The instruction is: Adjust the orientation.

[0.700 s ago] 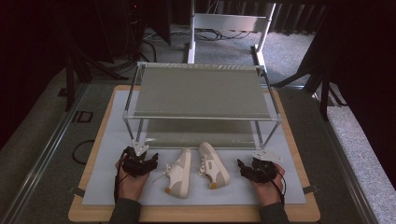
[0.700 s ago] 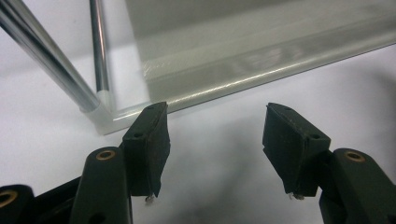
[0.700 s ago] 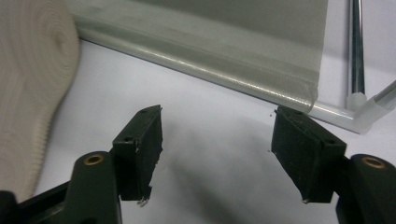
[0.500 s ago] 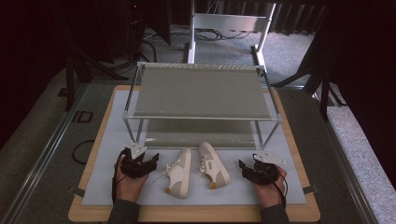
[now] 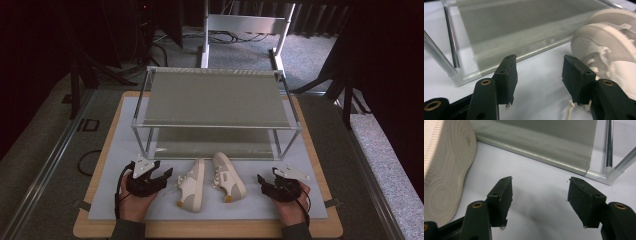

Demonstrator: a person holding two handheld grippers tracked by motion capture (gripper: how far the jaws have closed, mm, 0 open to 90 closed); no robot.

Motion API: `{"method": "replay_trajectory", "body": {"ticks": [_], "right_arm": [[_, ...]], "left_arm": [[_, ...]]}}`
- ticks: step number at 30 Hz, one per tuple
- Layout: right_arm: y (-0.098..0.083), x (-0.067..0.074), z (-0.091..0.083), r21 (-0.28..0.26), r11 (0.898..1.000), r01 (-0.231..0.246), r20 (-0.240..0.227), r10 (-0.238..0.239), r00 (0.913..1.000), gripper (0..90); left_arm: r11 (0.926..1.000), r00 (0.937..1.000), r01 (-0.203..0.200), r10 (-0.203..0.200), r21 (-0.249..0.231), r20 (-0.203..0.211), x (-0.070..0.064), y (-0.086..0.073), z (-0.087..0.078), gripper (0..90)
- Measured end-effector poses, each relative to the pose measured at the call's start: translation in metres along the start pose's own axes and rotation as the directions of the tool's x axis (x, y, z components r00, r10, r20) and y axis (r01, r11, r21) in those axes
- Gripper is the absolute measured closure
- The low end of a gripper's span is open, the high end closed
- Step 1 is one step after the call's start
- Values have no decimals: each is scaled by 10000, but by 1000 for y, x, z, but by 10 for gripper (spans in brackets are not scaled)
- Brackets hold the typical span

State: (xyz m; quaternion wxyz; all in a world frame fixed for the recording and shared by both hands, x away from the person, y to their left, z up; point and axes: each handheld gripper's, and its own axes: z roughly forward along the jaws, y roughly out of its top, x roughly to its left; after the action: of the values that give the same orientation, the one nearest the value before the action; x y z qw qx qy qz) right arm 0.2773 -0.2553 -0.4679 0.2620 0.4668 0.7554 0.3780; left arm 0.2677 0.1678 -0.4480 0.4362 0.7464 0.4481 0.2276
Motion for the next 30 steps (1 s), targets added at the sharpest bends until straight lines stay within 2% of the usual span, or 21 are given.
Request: {"method": "replay_trajectory", "body": {"ticks": [5,8,9,16,22,30], "right_arm": [[0,1,-6,-144,9999,21,17,-21,10000,362],[0,3,-8,-205,9998,24,-42,-25,10000,368],[1,5,-12,-262,9996,118,-114,-121,9999,368],[8,18,-23,-557,9972,491,-460,-517,9976,369],[13,28,-26,-684,9945,798,-629,-841,9945,368],[13,31,-24,-665,9939,881,-651,-924,9936,368]], "left_arm": [[9997,9994,-142,147,-180,301,-5,-2,-8,449],[9996,9988,-255,259,-110,412,-9,-2,-10,445],[9987,9975,-504,506,-46,499,-14,-4,-10,445],[9968,9933,-781,766,149,867,-23,-8,-10,434],[9954,9906,-930,902,231,1024,-29,-8,-7,427],[9947,9875,-1014,985,173,1233,-35,-3,-6,427]]}}
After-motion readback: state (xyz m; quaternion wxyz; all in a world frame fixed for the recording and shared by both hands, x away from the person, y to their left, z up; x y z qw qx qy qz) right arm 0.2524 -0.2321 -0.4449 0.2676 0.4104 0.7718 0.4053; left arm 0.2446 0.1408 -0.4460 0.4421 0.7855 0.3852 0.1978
